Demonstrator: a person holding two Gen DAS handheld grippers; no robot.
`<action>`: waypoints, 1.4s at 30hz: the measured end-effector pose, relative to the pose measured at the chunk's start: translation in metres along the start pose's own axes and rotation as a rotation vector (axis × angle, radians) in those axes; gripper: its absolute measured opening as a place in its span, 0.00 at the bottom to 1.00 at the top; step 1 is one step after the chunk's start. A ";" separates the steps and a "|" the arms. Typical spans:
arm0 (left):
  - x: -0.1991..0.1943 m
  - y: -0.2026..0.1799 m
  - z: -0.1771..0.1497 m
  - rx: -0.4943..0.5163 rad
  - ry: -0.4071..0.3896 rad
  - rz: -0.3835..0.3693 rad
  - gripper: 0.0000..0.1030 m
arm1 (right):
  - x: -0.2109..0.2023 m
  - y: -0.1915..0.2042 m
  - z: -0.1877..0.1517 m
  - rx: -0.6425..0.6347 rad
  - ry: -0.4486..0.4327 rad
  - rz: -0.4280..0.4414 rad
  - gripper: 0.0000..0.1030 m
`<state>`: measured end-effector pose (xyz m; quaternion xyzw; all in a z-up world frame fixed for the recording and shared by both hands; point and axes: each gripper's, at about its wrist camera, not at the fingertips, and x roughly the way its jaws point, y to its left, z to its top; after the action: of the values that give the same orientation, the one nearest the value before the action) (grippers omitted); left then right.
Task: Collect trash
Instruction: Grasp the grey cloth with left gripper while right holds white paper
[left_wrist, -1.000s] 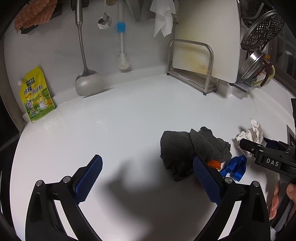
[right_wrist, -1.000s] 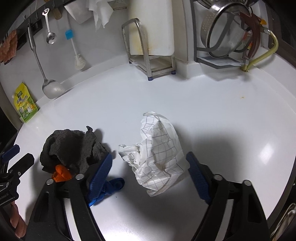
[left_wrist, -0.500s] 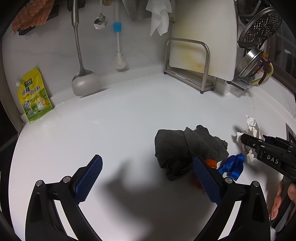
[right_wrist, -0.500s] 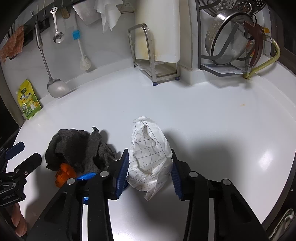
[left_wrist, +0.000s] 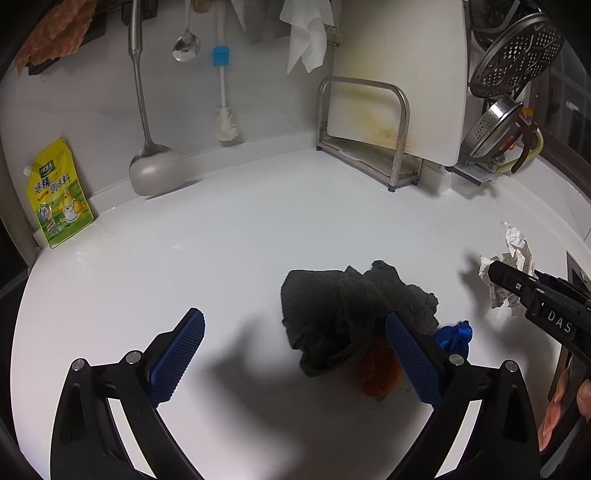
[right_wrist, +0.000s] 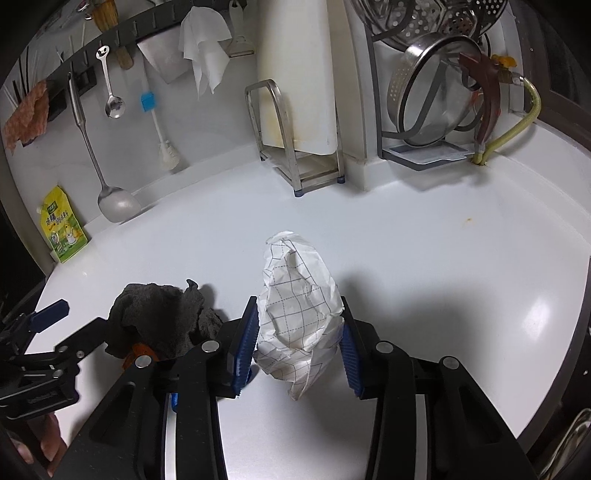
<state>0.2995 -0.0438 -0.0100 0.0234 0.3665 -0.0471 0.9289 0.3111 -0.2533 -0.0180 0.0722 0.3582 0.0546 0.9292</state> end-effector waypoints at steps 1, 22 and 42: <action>0.002 -0.004 0.001 0.003 0.003 -0.002 0.94 | 0.000 -0.001 0.000 0.002 -0.001 0.002 0.38; 0.048 -0.017 0.007 0.046 0.095 -0.031 0.30 | 0.001 -0.001 -0.002 0.011 0.009 0.018 0.38; -0.016 -0.001 0.009 0.036 -0.159 0.042 0.18 | -0.039 -0.023 -0.019 0.066 -0.108 0.029 0.38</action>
<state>0.2935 -0.0444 0.0072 0.0439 0.2901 -0.0359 0.9553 0.2704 -0.2803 -0.0102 0.1109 0.3080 0.0522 0.9435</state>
